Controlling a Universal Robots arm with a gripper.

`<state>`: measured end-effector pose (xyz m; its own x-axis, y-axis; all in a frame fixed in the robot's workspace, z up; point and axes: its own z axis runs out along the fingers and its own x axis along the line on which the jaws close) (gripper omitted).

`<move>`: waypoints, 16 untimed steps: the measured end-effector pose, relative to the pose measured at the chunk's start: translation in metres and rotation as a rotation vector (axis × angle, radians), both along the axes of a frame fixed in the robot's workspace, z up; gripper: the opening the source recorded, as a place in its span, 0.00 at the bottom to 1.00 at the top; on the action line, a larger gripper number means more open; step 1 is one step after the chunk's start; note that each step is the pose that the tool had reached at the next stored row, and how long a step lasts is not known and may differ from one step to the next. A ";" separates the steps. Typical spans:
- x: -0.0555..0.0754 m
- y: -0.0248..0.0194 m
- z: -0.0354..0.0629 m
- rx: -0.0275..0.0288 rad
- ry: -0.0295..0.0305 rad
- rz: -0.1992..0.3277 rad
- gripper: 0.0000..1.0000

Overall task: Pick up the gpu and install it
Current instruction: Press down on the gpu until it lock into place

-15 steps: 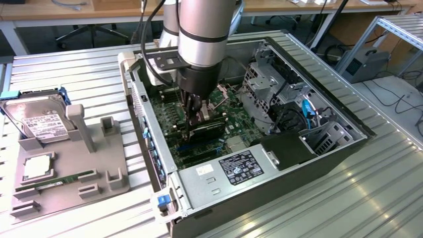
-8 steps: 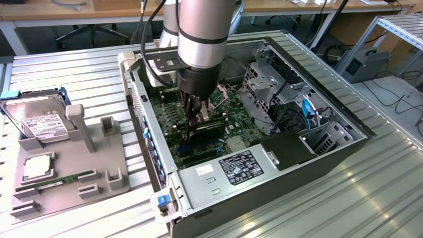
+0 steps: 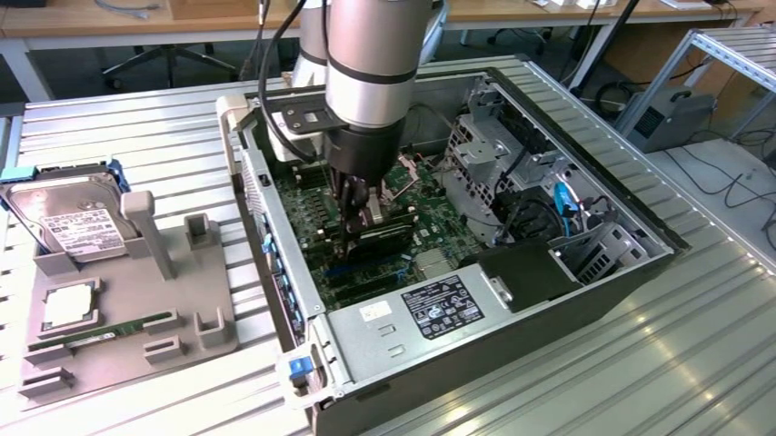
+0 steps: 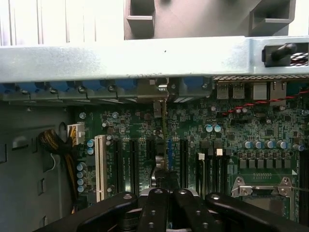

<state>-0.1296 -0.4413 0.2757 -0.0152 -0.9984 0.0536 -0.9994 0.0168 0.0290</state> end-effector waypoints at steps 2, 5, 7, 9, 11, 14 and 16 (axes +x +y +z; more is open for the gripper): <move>0.000 0.0000 -0.0004 0.0002 -0.0001 0.000 0.11; 0.000 0.0000 -0.0008 0.0000 0.0000 0.000 0.11; 0.000 0.0001 -0.0010 0.0001 -0.0001 0.000 0.11; 0.000 0.0006 -0.0011 0.0002 -0.0002 0.000 0.11; 0.000 0.0028 -0.0010 0.0001 -0.0001 0.000 0.11; 0.000 0.0049 -0.0010 0.0001 -0.0001 0.000 0.11; 0.000 0.0056 -0.0010 0.0000 -0.0001 0.000 0.11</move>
